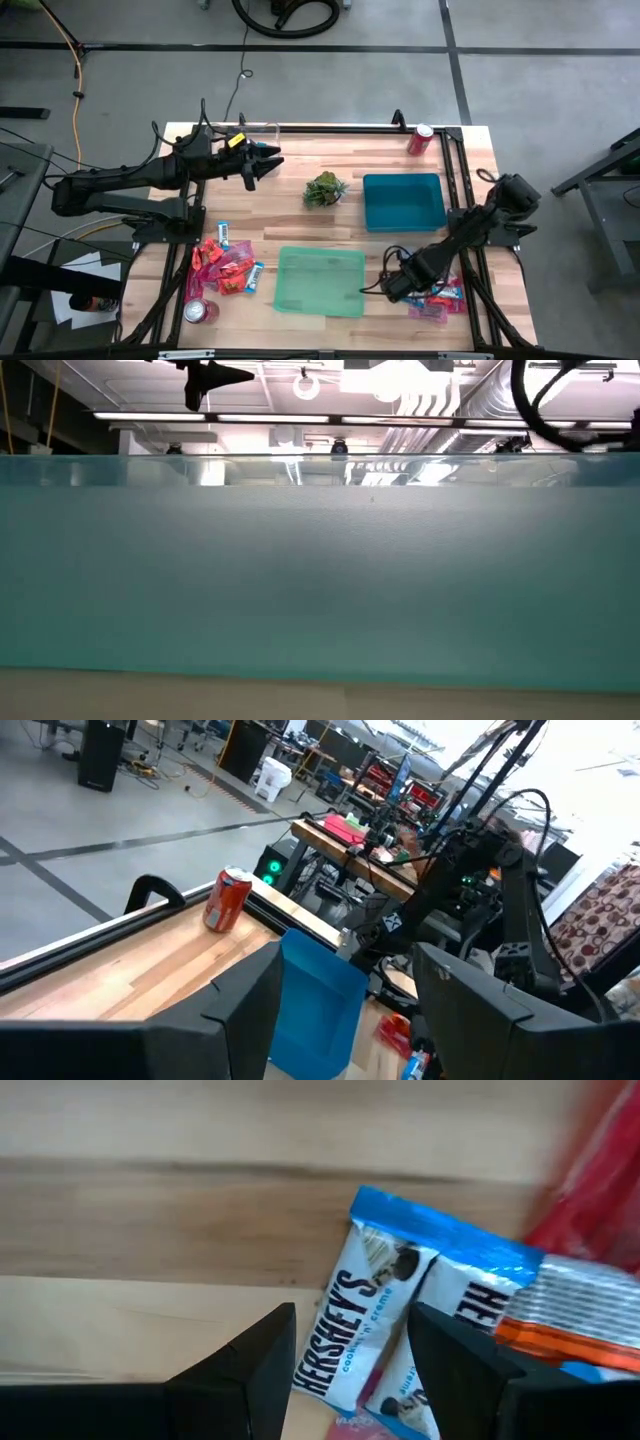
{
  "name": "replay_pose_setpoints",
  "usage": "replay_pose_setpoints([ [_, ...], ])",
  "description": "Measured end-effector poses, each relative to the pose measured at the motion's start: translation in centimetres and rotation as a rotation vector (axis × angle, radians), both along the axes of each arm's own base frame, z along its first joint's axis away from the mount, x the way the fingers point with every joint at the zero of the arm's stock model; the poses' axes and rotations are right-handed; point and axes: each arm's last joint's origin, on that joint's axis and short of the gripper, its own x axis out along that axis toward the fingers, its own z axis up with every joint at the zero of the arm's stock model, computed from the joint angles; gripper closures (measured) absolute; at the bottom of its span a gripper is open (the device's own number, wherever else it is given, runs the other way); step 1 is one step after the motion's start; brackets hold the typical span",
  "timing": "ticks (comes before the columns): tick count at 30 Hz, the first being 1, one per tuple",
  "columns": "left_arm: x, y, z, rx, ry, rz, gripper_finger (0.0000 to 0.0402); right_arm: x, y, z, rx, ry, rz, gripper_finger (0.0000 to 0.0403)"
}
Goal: Sort candy
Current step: Put the white chocolate bar into the transparent bin
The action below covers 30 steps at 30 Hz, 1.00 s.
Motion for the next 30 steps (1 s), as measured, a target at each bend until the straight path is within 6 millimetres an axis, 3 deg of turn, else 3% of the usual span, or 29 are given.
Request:
replay_pose_setpoints([
  [10, 0.0, 0.0, 0.0, 0.008, 0.002, 0.007, 0.0191, 0.7, 0.5, -1.5, -0.001, -0.009, 0.024, 0.0221],
  [13, 0.0, 0.0, 0.0, 0.012, 0.003, 0.01, 0.0191, 0.6, 0.4, -1.2, -0.007, -0.02, 0.092, 0.0264],
  [16, 0.0, 0.0, 0.0, 0.012, 0.003, 0.012, 0.0191, 0.1, -0.1, -0.4, -0.047, -0.034, 0.146, 0.0347],
  [18, 0.0, 0.0, 0.0, 0.01, 0.002, 0.012, 0.0191, -0.5, -0.5, 0.9, -0.09, -0.079, 0.155, 0.0384],
  [22, 0.0, 0.0, 0.0, 0.032, 0.008, 0.007, 0.0191, -1.4, -1.9, 5.1, -0.187, -0.291, 0.181, 0.0375],
  [27, 0.6, -0.1, 0.0, 0.093, 0.003, -0.011, 0.0191, -2.5, -5.4, 10.3, -0.412, -0.595, 0.23, 0.0396],
  [30, 1.7, -0.6, 0.1, 0.181, -0.025, -0.046, 0.0191, -2.0, -7.6, 12.7, -0.531, -0.743, 0.307, 0.0395],
])
